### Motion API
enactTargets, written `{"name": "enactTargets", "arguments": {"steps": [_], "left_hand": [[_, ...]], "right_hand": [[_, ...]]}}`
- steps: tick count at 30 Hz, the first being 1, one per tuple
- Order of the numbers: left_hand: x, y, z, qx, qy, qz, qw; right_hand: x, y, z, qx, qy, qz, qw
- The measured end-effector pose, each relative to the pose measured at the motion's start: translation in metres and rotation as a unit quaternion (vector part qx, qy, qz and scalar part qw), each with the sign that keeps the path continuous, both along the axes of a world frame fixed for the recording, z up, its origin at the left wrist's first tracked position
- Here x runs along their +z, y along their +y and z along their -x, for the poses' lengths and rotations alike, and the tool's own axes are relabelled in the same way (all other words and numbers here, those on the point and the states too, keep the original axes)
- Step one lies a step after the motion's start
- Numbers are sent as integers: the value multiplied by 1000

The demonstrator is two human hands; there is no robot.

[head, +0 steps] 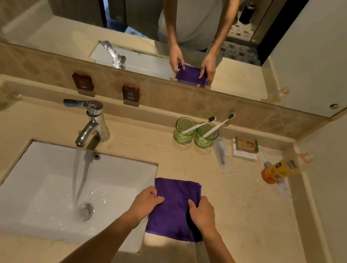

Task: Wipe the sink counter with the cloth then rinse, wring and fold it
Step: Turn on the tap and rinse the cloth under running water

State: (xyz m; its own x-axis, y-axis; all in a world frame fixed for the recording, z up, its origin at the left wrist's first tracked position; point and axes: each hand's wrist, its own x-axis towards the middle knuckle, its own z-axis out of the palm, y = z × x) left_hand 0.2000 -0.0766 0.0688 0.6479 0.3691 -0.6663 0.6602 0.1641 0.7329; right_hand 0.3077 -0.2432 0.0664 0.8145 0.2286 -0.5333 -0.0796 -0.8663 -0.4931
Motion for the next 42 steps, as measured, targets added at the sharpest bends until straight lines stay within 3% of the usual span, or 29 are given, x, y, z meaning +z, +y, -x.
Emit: {"name": "enactTargets", "arguments": {"steps": [4,8,13,19,25,29,36,42], "left_hand": [[19,-4,13,52,-40,114,991],[33,2,33,128,-53,190,972],[54,23,64,177,-129,322,921],[64,77,107,210,-150,352,900],[47,149,156,211,-122,334,911],[34,197,179,203,-112,329,915],[14,259,178,174,-77,303,934],[-15,280,172,121,-72,287,948]], "right_hand": [[13,-9,3,-24,66,-126,990],[31,-15,7,-78,156,-232,957],[51,1,26,-91,204,-293,930],[68,54,59,-122,293,-364,876],[54,126,107,-104,327,-344,874],[46,179,138,-116,287,-319,896],[28,244,157,-149,238,-258,924],[25,277,155,-171,271,-218,922]]}}
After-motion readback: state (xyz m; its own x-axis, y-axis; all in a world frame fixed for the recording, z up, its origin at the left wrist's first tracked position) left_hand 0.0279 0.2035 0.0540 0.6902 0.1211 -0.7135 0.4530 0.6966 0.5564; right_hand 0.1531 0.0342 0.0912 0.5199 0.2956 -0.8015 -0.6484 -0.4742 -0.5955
